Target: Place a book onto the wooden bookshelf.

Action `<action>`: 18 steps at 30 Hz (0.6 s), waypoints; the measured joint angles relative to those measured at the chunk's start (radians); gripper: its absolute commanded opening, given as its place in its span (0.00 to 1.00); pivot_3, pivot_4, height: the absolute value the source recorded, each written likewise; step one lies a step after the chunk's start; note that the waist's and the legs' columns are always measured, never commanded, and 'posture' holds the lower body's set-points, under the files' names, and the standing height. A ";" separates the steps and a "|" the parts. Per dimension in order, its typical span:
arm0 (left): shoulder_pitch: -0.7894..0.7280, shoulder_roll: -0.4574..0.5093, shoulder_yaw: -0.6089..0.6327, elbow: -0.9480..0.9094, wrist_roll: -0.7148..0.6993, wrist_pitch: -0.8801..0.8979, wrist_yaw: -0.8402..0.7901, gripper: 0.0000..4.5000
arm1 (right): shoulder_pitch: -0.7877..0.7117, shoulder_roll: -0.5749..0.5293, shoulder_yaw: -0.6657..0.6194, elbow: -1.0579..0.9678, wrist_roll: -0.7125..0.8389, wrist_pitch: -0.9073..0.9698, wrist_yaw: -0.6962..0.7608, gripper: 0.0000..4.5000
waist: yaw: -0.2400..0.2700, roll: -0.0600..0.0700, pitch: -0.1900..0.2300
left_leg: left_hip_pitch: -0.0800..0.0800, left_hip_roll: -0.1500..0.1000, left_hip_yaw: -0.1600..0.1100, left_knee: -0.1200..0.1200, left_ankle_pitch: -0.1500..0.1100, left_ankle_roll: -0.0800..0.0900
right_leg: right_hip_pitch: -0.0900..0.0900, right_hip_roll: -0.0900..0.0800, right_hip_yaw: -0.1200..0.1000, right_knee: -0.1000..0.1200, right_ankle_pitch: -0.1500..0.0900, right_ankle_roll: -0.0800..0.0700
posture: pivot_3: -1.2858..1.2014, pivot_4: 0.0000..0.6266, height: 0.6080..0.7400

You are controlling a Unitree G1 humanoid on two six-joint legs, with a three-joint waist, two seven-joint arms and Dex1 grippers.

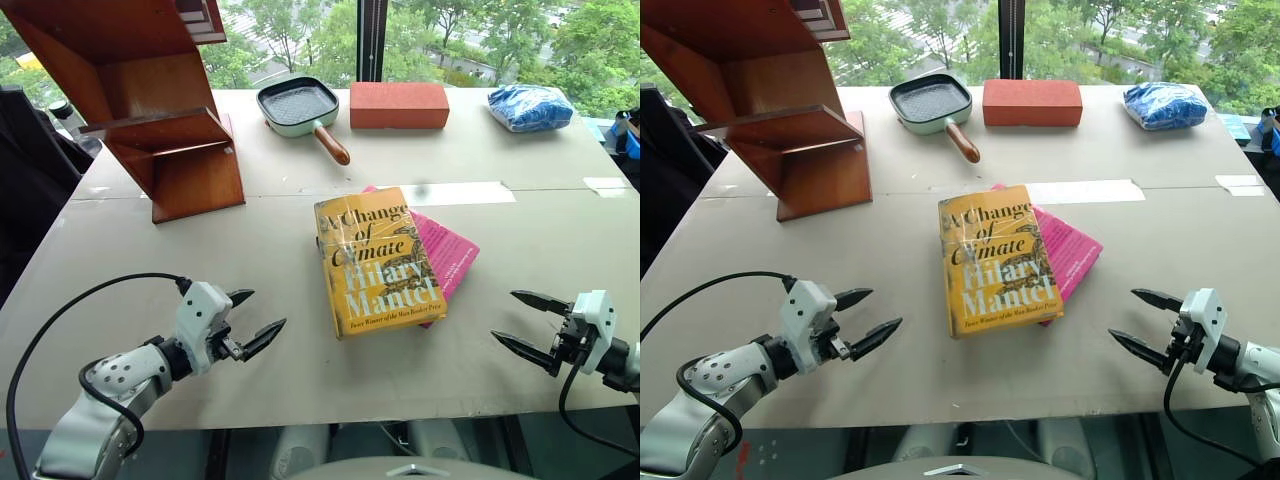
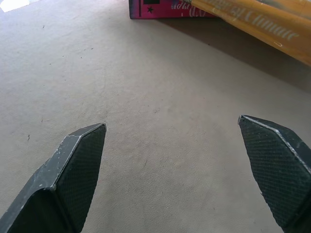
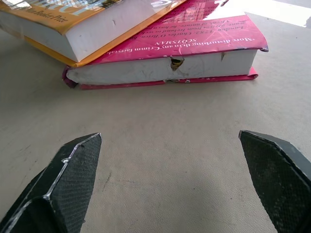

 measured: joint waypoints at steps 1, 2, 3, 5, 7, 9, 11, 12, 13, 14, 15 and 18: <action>0.000 0.000 0.000 0.000 0.000 0.000 0.000 1.00 | 0.000 0.000 0.000 0.000 0.000 0.000 0.000 1.00 | 0.000 0.000 0.000 | 0.000 0.000 0.000 0.000 0.000 0.000 | 0.000 0.000 0.000 0.000 0.000 0.000 | 0.52 0.24 1.00; 0.000 -0.008 0.002 0.000 0.001 -0.003 0.000 1.00 | -0.002 0.000 0.000 0.005 0.000 -0.003 0.005 1.00 | 0.000 0.000 0.000 | 0.000 0.000 0.000 0.000 0.000 0.000 | 0.000 0.000 0.000 0.000 0.000 0.000 | 0.52 0.24 1.00; -0.004 -0.034 0.005 0.000 0.001 -0.010 0.001 1.00 | -0.008 0.000 0.000 0.018 -0.001 -0.005 0.012 1.00 | 0.000 0.000 0.000 | 0.000 0.000 0.000 0.000 0.000 0.000 | 0.000 0.000 0.000 0.000 0.000 0.000 | 0.52 0.24 1.00; -0.007 -0.069 0.001 -0.001 -0.003 -0.007 0.001 1.00 | -0.016 0.001 0.000 0.046 -0.001 -0.014 0.023 1.00 | 0.000 0.000 0.000 | 0.000 0.000 0.000 0.000 0.000 0.000 | 0.000 0.000 0.000 0.000 0.000 0.000 | 0.52 0.24 1.00; -0.008 -0.077 0.002 -0.001 -0.003 0.001 0.000 1.00 | -0.019 0.001 0.000 0.060 -0.002 -0.024 0.031 1.00 | 0.000 0.000 0.000 | 0.000 0.000 0.000 0.000 0.000 0.000 | 0.000 0.001 -0.001 0.000 0.000 0.000 | 0.52 0.24 1.00; -0.009 -0.080 0.002 -0.001 -0.003 0.004 -0.002 1.00 | -0.019 0.001 0.000 0.062 -0.002 -0.028 0.033 1.00 | 0.000 0.000 0.000 | 0.000 0.000 0.000 0.000 0.000 0.000 | 0.000 0.001 -0.001 0.001 0.000 0.000 | 0.52 0.24 1.00; -0.012 -0.085 0.002 -0.001 -0.003 0.008 -0.003 1.00 | -0.019 0.001 0.000 0.062 -0.001 -0.033 0.033 1.00 | 0.000 0.000 0.000 | 0.000 0.000 0.000 0.000 0.000 0.000 | 0.000 0.001 0.000 0.001 0.000 0.000 | 0.52 0.24 1.00; -0.014 -0.086 0.002 -0.001 -0.003 0.010 -0.003 1.00 | -0.019 0.001 0.000 0.062 -0.001 -0.034 0.033 1.00 | -0.001 0.000 0.000 | 0.000 0.000 0.000 0.000 0.000 0.000 | 0.000 0.001 0.000 0.001 0.000 0.000 | 0.52 0.24 1.00; -0.018 -0.088 0.002 -0.001 -0.003 0.012 -0.004 1.00 | -0.018 0.002 0.000 0.062 -0.001 -0.035 0.033 1.00 | -0.001 0.000 0.000 | 0.000 0.000 0.000 0.000 0.000 0.000 | 0.000 0.001 0.000 0.001 0.000 0.000 | 0.52 0.24 1.00; -0.020 -0.089 0.002 -0.001 -0.003 0.014 -0.005 1.00 | -0.018 0.002 0.000 0.062 -0.001 -0.036 0.033 1.00 | -0.001 0.000 0.000 | 0.000 0.000 0.000 0.000 0.000 0.000 | 0.000 0.001 0.000 0.000 0.000 0.000 | 0.52 0.24 1.00; -0.022 -0.091 0.002 -0.001 -0.003 0.018 -0.005 1.00 | -0.017 0.002 -0.001 0.062 -0.001 -0.036 0.032 1.00 | -0.001 0.000 0.000 | 0.000 0.000 0.000 0.000 0.000 0.000 | 0.000 0.001 0.000 0.000 0.000 0.000 | 0.52 0.24 1.00; -0.042 -0.106 -0.002 -0.001 -0.004 0.027 -0.007 1.00 | -0.014 0.002 -0.001 0.055 0.001 -0.035 0.028 1.00 | 0.000 0.000 0.000 | 0.000 0.000 0.000 0.000 0.000 0.000 | 0.000 0.001 -0.001 0.001 0.000 0.000 | 0.52 0.24 1.00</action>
